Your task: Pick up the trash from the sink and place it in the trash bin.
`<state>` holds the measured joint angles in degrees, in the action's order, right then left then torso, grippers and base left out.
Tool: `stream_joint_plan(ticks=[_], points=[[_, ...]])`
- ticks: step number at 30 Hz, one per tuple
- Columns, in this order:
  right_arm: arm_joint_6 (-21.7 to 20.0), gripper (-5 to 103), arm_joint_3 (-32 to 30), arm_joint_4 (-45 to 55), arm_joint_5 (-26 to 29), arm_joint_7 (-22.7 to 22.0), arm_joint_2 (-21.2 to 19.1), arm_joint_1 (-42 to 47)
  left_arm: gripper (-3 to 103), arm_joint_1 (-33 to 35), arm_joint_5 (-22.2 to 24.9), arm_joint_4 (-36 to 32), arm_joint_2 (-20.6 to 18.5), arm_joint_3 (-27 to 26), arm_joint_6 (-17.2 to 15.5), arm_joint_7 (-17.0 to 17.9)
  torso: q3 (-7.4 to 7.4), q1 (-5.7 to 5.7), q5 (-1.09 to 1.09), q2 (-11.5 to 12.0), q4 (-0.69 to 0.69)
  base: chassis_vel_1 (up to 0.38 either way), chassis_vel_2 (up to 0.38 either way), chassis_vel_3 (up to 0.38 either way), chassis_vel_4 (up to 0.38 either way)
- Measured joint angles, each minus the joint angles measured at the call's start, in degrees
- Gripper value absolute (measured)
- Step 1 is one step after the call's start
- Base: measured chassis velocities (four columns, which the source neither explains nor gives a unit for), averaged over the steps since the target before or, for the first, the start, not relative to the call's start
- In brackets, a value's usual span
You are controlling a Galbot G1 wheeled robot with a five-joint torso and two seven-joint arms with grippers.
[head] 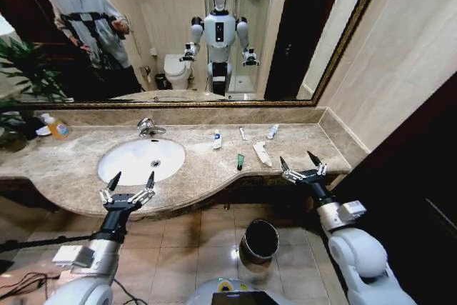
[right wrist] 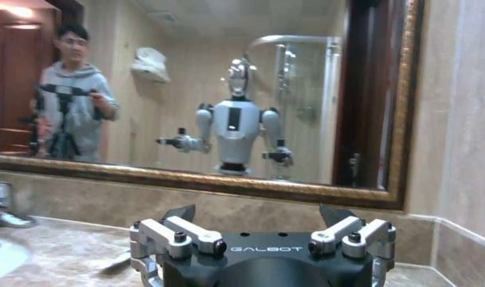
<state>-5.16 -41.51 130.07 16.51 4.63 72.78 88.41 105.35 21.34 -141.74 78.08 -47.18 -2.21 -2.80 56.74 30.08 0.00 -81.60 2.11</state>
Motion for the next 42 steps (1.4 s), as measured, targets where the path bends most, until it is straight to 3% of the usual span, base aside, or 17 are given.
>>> stream_joint_plan(ticks=[24, 34, 42], points=[[0.9, 100, 6.1, -6.9, -3.7, 1.4, -0.1, -3.5, 100, 0.0, 0.0, 0.0, 0.0, 0.0, 0.0, 0.0, 0.00, 0.00, 0.00, 0.0, 0.00, 0.000, 0.000, 0.000, 0.000], [0.1, 100, 14.1, -20.2, -6.2, 0.1, -2.4, -16.1, 100, 0.0, 0.0, 0.0, 0.0, 0.0, 0.0, 0.0, 0.00, 0.00, 0.00, 0.0, 0.01, 0.000, 0.000, 0.000, 0.000], [0.1, 101, 18.6, -30.1, -7.8, 0.3, -1.8, -23.7, 100, 0.0, 0.0, 0.0, 0.0, 0.0, 0.0, 0.0, 0.01, 0.01, 0.00, 0.0, 0.01, 0.000, 0.000, 0.000, 0.000]])
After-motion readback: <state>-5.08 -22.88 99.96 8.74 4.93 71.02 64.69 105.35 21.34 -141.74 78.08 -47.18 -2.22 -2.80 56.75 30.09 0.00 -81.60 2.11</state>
